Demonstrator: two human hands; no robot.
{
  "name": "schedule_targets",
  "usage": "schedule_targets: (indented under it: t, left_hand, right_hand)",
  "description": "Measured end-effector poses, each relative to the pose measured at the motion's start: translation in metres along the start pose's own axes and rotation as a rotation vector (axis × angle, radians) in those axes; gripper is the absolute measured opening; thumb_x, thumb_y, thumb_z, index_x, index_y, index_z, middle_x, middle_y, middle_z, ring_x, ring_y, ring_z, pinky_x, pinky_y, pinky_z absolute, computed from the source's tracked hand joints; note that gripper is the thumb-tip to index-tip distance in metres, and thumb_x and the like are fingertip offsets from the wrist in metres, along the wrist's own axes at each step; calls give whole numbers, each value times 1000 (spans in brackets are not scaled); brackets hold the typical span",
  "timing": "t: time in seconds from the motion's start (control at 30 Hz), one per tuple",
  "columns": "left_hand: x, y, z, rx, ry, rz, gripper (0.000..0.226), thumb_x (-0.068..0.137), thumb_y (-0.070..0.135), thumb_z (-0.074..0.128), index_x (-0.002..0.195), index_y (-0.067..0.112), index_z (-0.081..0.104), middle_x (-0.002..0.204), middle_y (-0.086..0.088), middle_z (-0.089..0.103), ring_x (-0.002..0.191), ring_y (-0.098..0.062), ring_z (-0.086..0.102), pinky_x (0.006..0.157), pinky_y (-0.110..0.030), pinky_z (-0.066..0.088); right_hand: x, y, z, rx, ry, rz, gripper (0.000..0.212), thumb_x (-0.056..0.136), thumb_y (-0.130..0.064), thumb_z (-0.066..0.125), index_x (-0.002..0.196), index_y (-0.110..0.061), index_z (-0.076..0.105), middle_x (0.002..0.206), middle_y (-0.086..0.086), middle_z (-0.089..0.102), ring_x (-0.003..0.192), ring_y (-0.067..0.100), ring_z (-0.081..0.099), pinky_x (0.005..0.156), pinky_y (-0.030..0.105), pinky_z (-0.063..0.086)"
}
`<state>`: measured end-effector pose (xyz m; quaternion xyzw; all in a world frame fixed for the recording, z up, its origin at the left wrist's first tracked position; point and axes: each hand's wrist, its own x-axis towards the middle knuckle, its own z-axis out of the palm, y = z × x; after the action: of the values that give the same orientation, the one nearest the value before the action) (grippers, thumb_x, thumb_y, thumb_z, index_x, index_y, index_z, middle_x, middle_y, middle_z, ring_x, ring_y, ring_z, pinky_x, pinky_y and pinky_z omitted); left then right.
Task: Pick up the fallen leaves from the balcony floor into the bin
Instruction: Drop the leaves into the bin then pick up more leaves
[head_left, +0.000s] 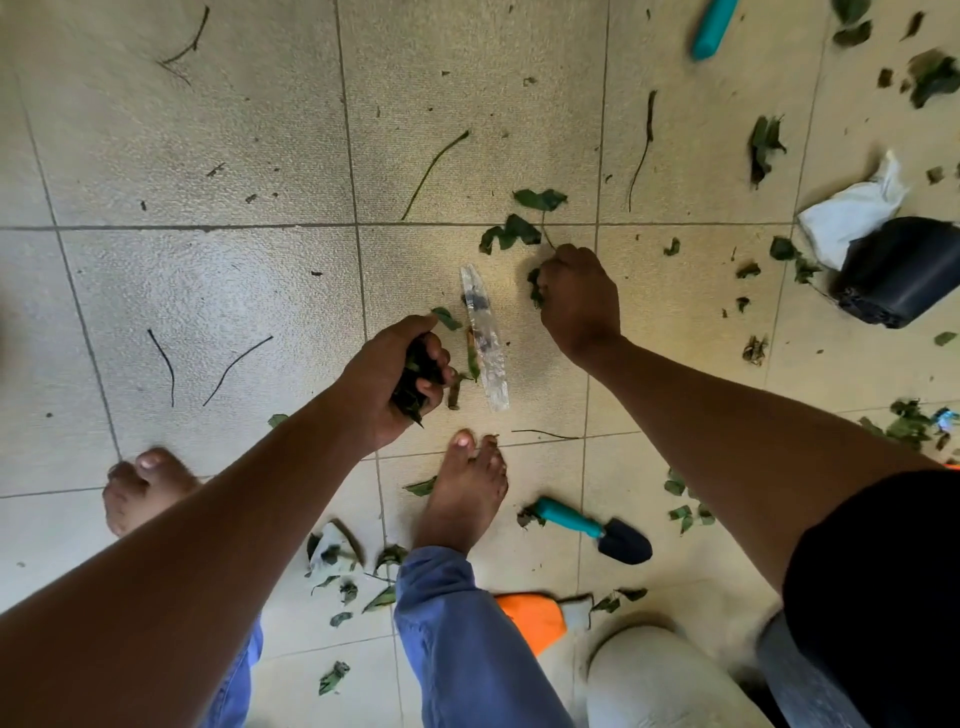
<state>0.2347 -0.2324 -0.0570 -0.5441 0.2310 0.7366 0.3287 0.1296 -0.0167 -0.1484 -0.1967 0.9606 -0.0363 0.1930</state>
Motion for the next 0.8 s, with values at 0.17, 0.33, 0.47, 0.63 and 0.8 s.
schedule_targets:
  t: [0.17,0.33,0.47,0.63,0.8]
  left_hand:
    - [3,-3,-8,-7,1,-8,44,100,30,59,61,12,52,63,-4,49,63,-17,53,35,-16,34]
    - [1,-3,-12,-16,-1,-18,45,99,30,59,59,12,52,62,-4,49,62,-17,54,35,-16,33]
    - [1,1,-11,-18,7,-12,43,100,30,59,61,12,51,63,-4,49,62,-16,54,35,-16,33]
    - [2,6,-5,3,-5,-2,44,100,30,58,60,12,52,62,-4,49,61,-17,53,34,-16,32]
    - [2,5,-11,4,-13,-5,44,100,30,59,60,12,52,63,-4,49,62,-18,53,35,-17,32]
  right_hand:
    - [-7,2,0,125,5,140,13,81,-3,63,89,-10,72,94,11,67,91,32,63,69,35,51]
    - [-3,4,-17,427,89,308,42,79,-9,74,117,-18,59,88,1,72,81,23,68,69,30,51]
    - [14,-4,-30,497,40,189,50,82,-7,76,129,-18,64,87,-4,68,83,16,65,79,34,55]
    - [39,-20,-21,450,-1,110,57,85,0,69,139,-16,60,114,10,71,108,26,65,93,26,46]
    - [53,-25,-12,276,13,142,38,81,2,66,115,-13,68,106,11,68,100,30,65,79,32,50]
